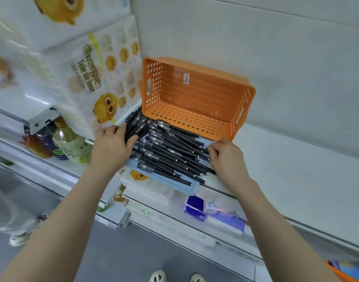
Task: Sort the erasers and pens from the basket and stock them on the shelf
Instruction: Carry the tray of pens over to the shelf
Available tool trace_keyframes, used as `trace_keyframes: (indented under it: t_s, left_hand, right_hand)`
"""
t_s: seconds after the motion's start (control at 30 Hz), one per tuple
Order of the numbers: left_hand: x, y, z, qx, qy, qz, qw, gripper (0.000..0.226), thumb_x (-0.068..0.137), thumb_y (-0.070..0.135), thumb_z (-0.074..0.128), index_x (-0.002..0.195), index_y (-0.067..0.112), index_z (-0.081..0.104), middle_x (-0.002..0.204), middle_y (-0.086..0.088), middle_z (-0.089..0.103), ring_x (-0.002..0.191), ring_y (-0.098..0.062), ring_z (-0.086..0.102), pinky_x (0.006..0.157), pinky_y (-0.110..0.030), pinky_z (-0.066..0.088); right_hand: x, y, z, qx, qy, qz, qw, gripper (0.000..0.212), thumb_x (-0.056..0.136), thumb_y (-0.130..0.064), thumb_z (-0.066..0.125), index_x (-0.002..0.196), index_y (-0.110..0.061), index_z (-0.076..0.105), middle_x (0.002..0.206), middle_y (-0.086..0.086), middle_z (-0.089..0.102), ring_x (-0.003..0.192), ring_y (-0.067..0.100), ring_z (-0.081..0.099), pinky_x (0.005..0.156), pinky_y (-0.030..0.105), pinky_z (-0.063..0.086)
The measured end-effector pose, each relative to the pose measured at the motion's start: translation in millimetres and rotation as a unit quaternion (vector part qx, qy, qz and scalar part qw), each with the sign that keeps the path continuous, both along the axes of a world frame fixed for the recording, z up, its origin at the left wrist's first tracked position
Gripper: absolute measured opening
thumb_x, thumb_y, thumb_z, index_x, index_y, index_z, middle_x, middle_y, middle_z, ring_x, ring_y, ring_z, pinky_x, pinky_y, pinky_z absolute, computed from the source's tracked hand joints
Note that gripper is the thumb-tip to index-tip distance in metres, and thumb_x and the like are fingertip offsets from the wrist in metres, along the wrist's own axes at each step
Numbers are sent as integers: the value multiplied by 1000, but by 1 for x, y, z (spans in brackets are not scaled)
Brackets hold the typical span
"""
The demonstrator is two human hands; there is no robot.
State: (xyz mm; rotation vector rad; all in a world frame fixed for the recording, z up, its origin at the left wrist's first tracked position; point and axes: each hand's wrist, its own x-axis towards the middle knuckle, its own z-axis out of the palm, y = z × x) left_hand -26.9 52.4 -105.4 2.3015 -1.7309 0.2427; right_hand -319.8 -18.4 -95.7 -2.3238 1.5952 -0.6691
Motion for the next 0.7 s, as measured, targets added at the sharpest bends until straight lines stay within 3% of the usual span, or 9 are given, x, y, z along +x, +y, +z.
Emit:
trace_keyframes:
  t_s: [0.07,0.23,0.37,0.5,0.6,0.7]
  left_hand:
    - [-8,4,1,0,10,-6,1000,66,93,49,37,119,-6,62,97,-30,66,85,-45,62,79,-50,49]
    - [-24,16,-3,18,25,-8,999,72,92,56,30,128,0,57,107,-25,65,95,-44,59,87,-50,45]
    - [-37,27,-2,0,19,1,1000,63,91,49,43,126,0,59,106,-25,65,92,-44,58,86,-51,47]
    - [-34,25,5,-7,59,19,998,56,96,45,50,132,2,55,117,-25,61,104,-46,54,92,-52,43]
    - [-25,14,6,-4,73,37,997,55,96,41,53,133,1,53,121,-27,59,111,-46,53,96,-52,39]
    - [-18,3,7,29,79,57,995,55,98,44,44,132,2,53,118,-26,61,109,-45,55,94,-51,40]
  right_hand:
    - [-8,5,0,0,5,-6,1000,23,90,-9,56,73,-5,69,83,11,61,76,28,56,64,34,34]
    - [-30,17,0,-17,11,-16,1000,22,89,-9,57,73,-7,71,83,9,62,76,26,57,64,32,39]
    - [-38,21,2,-23,24,-10,999,21,91,-12,56,78,-8,73,83,11,62,76,29,57,64,32,38]
    - [-41,11,15,-36,15,-64,997,19,90,-18,53,80,-13,67,77,8,66,74,32,59,63,34,41]
    - [-48,-3,21,-27,-26,-155,987,17,93,-27,53,95,-11,61,85,10,69,81,35,62,68,35,41]
    - [-48,-16,15,22,-85,-192,977,38,94,-37,56,114,-7,45,93,13,67,87,34,63,70,34,37]
